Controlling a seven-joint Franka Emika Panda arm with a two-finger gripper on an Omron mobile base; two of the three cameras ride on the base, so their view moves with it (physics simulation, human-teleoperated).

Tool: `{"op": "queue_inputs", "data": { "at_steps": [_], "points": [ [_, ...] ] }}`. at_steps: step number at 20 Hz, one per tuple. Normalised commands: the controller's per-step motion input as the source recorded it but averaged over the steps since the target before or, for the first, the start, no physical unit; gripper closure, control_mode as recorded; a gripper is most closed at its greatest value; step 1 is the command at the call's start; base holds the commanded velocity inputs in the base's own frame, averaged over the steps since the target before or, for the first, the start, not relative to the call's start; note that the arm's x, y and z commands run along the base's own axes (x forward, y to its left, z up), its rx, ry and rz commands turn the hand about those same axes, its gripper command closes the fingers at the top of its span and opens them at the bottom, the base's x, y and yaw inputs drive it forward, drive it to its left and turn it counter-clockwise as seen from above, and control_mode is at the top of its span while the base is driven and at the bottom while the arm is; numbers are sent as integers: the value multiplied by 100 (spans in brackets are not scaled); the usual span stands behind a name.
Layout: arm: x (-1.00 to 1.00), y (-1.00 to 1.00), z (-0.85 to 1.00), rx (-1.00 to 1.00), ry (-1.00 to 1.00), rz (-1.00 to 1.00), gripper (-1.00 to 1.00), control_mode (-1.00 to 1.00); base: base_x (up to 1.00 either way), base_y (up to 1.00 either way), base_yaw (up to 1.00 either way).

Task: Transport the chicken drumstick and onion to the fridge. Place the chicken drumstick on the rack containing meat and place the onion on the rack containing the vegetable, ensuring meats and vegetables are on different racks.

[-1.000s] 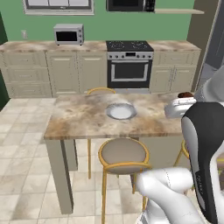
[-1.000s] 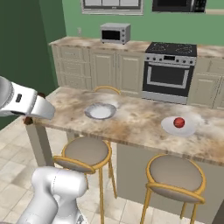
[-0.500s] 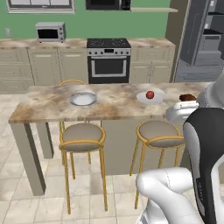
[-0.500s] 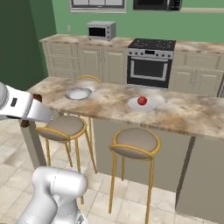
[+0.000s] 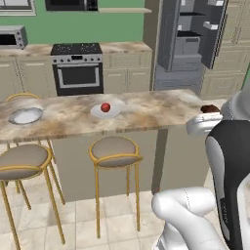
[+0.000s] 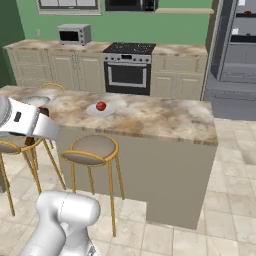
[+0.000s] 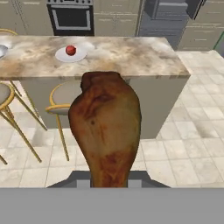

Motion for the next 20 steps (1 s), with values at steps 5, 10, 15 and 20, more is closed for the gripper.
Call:
{"op": "queue_inputs", "data": {
  "at_steps": [5, 10, 15, 20],
  "points": [
    [0, 0, 0, 0, 0, 0, 100, 100, 0, -100, -16],
    [0, 0, 0, 0, 0, 0, 100, 100, 1, -100, -10],
    [0, 0, 0, 0, 0, 0, 100, 100, 59, -100, -1],
    [0, 0, 0, 0, 0, 0, 100, 100, 100, -100, 1]
  ]
}}
